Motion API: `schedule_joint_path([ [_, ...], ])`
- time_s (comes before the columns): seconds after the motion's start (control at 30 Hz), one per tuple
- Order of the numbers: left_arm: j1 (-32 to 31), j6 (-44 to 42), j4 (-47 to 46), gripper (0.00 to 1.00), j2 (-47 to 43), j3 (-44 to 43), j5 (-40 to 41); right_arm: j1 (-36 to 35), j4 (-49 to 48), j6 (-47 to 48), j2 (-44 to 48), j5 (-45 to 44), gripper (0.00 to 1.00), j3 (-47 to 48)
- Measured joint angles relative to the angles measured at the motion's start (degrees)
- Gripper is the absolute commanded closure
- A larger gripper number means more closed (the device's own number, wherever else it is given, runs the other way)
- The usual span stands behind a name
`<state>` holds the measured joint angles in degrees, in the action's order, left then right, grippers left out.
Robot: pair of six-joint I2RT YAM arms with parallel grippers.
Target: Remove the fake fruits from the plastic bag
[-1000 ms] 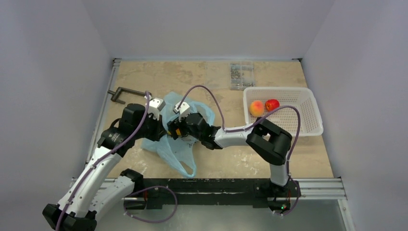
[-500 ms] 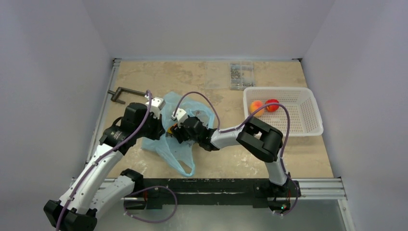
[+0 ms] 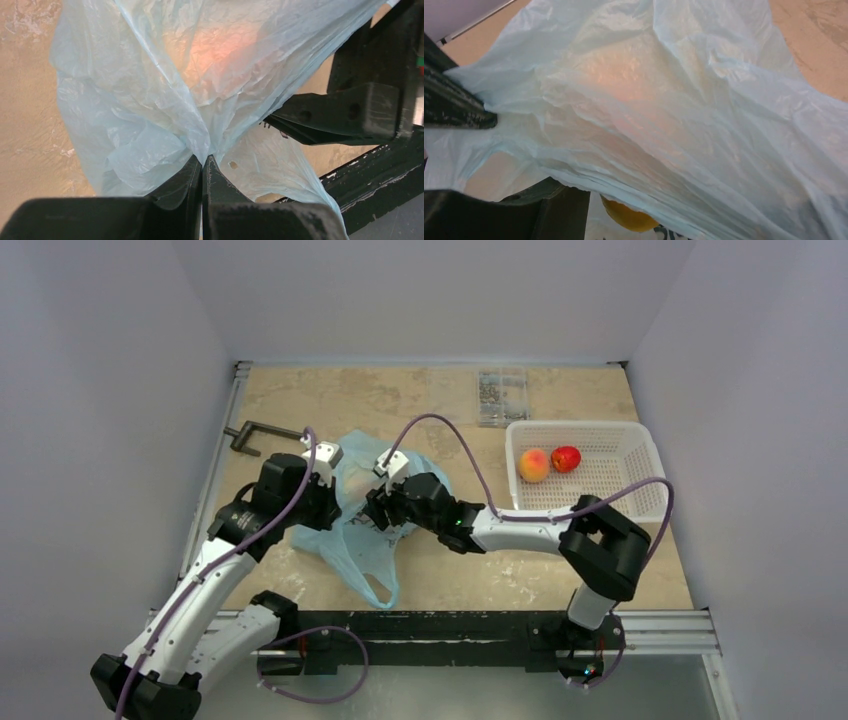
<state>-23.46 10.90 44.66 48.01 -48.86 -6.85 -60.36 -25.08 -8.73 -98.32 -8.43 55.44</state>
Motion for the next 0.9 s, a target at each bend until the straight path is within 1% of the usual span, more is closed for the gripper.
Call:
schedule_joint_path([
  [0.2,-0.3,0.1,0.5,1.00,-0.3,0.0,2.0,-0.1,2.8,-1.7,7.0,0.6,1.00,-7.3],
  [0.37,-0.3,0.3,0.9,1.00,-0.9,0.0,3.2,-0.1,4.5,-2.1,17.5,0.6,1.00,-16.0],
  [0.47,-0.3,0.5,0.9,1.00,-1.2,0.0,3.5,-0.1,5.2,-1.7,24.5,1.2,1.00,-19.5],
  [0.7,-0.3,0.5,0.9,1.00,-1.6,0.0,3.7,-0.1,8.0,-1.4,39.1,1.8,1.00,-20.0],
  [0.77,-0.3,0.5,0.8,1.00,-1.6,0.0,3.7,-0.1,8.2,-1.5,43.4,0.2,1.00,-20.0],
  [0.9,-0.3,0.5,0.8,1.00,-1.6,0.0,3.7,0.1,9.0,-1.5,47.9,-5.4,1.00,-19.6],
])
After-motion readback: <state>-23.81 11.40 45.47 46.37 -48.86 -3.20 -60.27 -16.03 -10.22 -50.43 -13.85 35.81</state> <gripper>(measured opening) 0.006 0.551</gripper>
